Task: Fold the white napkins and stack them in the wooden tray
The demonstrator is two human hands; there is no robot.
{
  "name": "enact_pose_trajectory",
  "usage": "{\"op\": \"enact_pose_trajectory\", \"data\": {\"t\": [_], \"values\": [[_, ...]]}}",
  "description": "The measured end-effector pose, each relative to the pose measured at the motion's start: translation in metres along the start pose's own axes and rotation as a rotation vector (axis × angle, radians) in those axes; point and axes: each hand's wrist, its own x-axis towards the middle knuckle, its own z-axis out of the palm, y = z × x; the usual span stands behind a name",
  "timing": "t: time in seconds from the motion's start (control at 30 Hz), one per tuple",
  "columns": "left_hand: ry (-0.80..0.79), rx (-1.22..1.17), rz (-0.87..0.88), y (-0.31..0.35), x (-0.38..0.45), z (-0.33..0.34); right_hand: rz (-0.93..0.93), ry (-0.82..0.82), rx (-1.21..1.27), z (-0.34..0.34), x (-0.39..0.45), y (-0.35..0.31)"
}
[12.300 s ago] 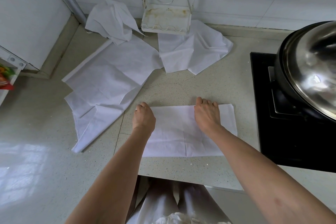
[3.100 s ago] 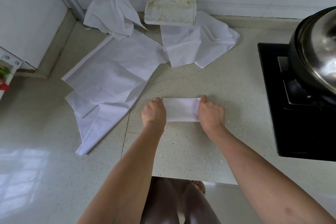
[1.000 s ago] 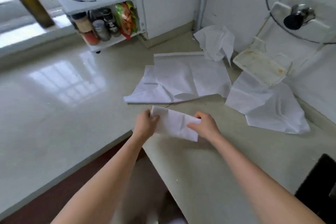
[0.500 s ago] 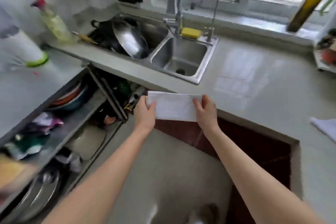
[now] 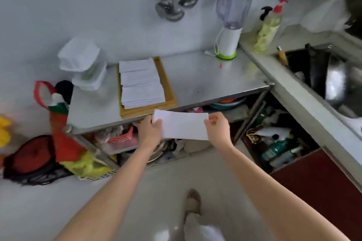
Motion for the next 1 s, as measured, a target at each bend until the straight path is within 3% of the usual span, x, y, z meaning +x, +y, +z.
{"op": "enact_pose_trajectory", "data": {"t": [0.3,0.47,0.73,1.0], "values": [[0.208,0.022,-0.131,-0.026,0.149,-0.084,-0.1,-0.257,-0.043,0.154,0.118,-0.092],[0.271,-0.107,-0.183,-0.018,0.231,-0.102,-0.146,-0.273,-0.108,0.208,0.179,-0.136],[0.15,-0.038,-0.064,-0.014,0.37,-0.103,-0.171,-0.188,-0.188,0.281,0.272,-0.177],[0.02,0.103,0.036,-0.018,0.441,-0.097,-0.325,-0.239,-0.422,0.328,0.326,-0.183]]}}
